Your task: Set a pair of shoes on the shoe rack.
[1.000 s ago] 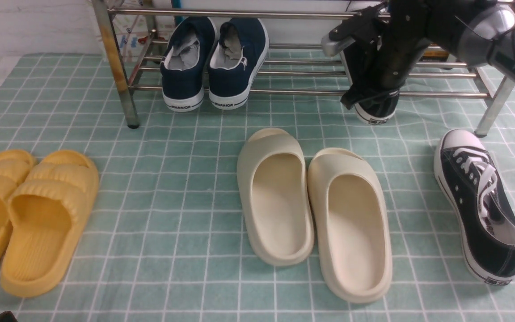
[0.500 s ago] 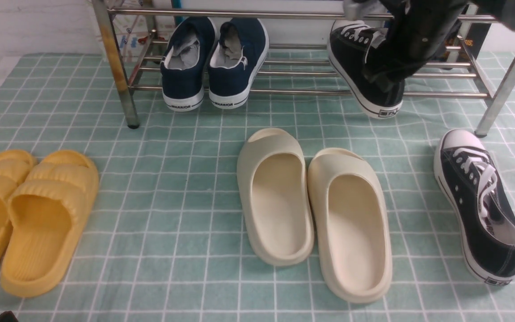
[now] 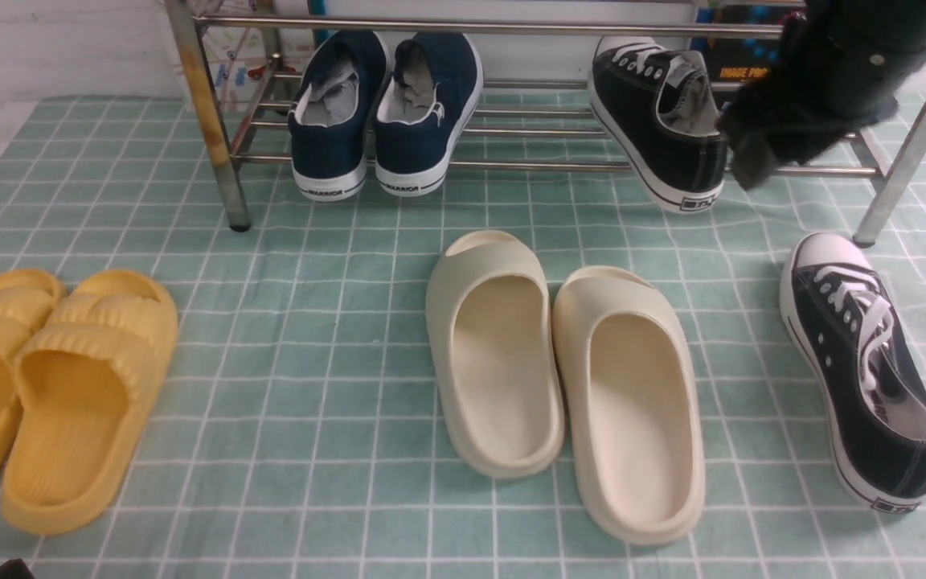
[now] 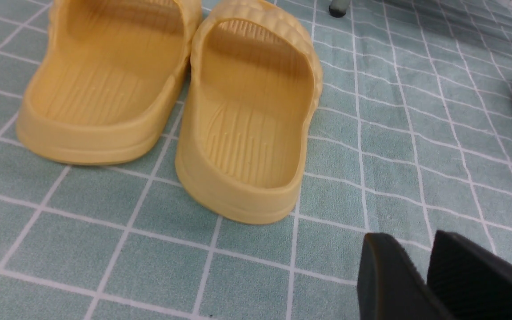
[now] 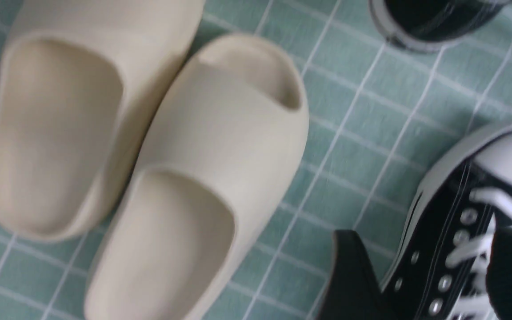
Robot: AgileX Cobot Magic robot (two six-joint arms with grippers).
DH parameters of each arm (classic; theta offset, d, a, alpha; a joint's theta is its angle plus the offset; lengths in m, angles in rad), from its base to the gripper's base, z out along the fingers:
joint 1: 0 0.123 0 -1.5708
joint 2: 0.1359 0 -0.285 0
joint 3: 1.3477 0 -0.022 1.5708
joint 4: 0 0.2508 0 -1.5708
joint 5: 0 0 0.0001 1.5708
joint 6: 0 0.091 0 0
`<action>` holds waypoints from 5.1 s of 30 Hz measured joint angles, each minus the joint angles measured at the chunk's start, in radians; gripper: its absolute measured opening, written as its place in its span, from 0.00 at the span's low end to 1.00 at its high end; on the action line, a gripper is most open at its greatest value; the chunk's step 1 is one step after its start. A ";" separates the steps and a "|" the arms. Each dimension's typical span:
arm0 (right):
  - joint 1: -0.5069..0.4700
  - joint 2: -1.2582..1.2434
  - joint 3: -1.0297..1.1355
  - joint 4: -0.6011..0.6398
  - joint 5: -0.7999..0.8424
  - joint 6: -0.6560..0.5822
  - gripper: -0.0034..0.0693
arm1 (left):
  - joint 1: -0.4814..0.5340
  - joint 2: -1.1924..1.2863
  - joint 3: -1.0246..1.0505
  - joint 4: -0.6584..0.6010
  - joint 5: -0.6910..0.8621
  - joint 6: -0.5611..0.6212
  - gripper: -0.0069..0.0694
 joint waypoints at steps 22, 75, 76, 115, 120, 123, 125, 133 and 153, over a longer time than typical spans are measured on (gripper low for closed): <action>0.000 -0.138 0.781 -0.230 -0.416 0.321 0.60 | 0.000 0.000 0.000 0.000 0.000 0.000 0.32; -0.130 0.334 -0.195 -0.042 -0.203 -0.131 0.08 | 0.000 0.000 0.000 0.000 0.000 0.000 0.38; -0.130 0.357 -0.239 -0.021 -0.184 -0.142 0.08 | 0.000 0.000 0.000 0.000 0.000 0.000 0.38; -0.131 0.413 -0.324 -0.069 -0.219 -0.332 0.08 | 0.000 0.000 0.000 0.000 0.000 0.000 0.40; -0.131 0.416 -0.324 -0.087 -0.235 -0.331 0.19 | 0.000 0.000 0.000 0.000 0.000 0.000 0.40; -0.131 0.410 -0.324 -0.094 -0.241 -0.302 0.35 | 0.000 0.000 0.000 0.000 0.000 0.000 0.40; -0.131 0.401 -0.324 -0.102 -0.248 -0.272 0.45 | 0.000 0.000 0.000 0.000 0.000 0.000 0.40; -0.131 0.308 -0.324 -0.102 -0.124 -0.226 0.80 | 0.000 0.000 0.000 0.000 0.000 0.000 0.40; -0.131 -0.062 -0.122 0.006 0.002 -0.087 0.04 | 0.000 0.000 0.000 0.000 0.000 0.000 0.40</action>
